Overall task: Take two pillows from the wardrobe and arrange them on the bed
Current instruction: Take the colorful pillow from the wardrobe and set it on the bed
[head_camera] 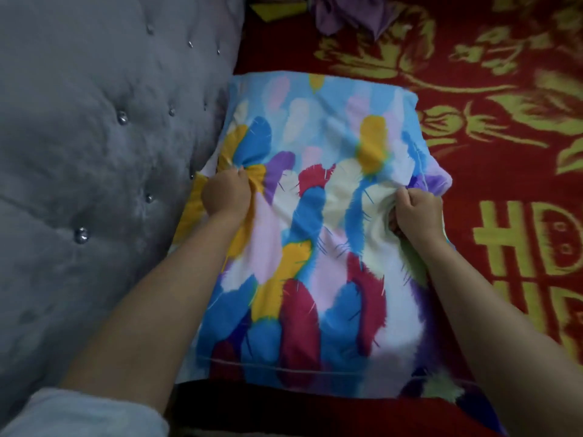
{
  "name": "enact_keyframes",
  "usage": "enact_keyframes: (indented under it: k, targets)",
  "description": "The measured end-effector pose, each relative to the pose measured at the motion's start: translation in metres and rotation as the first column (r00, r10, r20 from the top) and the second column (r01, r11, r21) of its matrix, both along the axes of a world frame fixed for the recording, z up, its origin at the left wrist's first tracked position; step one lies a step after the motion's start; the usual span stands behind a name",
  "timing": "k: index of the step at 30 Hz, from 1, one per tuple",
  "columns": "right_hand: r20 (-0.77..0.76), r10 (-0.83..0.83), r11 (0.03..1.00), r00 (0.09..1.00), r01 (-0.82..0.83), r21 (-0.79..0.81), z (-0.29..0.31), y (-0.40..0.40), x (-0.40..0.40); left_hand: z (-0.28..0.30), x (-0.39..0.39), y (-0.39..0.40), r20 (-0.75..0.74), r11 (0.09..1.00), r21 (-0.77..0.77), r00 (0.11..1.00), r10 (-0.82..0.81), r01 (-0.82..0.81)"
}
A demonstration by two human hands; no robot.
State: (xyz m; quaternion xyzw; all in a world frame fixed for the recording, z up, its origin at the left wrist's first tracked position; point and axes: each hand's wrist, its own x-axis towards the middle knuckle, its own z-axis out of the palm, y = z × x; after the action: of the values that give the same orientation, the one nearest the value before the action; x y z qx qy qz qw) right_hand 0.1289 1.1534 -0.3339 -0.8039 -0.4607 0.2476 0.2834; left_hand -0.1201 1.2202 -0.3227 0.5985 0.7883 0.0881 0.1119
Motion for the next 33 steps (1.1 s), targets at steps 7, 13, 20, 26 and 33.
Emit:
enact_keyframes:
  k: [7,13,20,26,33]
  targets:
    - [-0.52,0.005,0.994,0.854,0.052,0.096,0.053,0.165,-0.021,0.073,-0.012,0.144,0.034,0.985,0.169,0.999,-0.033,0.027]
    - [-0.293,0.203,0.938,0.934,-0.271,-0.216,-0.024,0.13,-0.053,0.001,-0.015,0.095,0.019,0.956,-0.294,1.0,0.004,0.002]
    - [-0.111,0.53,0.809,0.84,-0.541,-0.231,-0.039,0.081,-0.07,-0.039,0.006,0.025,-0.052,0.856,-0.46,0.955,-0.291,0.235]
    - [0.154,0.625,0.78,0.765,-0.611,-0.131,0.006,0.051,-0.064,-0.009,0.038,-0.018,-0.156,0.879,-0.342,0.903,-0.401,0.331]
    - [0.319,0.741,0.646,0.591,-0.757,-0.096,0.075,-0.001,-0.032,0.053,0.069,-0.086,-0.236,0.934,-0.235,0.916,-0.324,0.27]
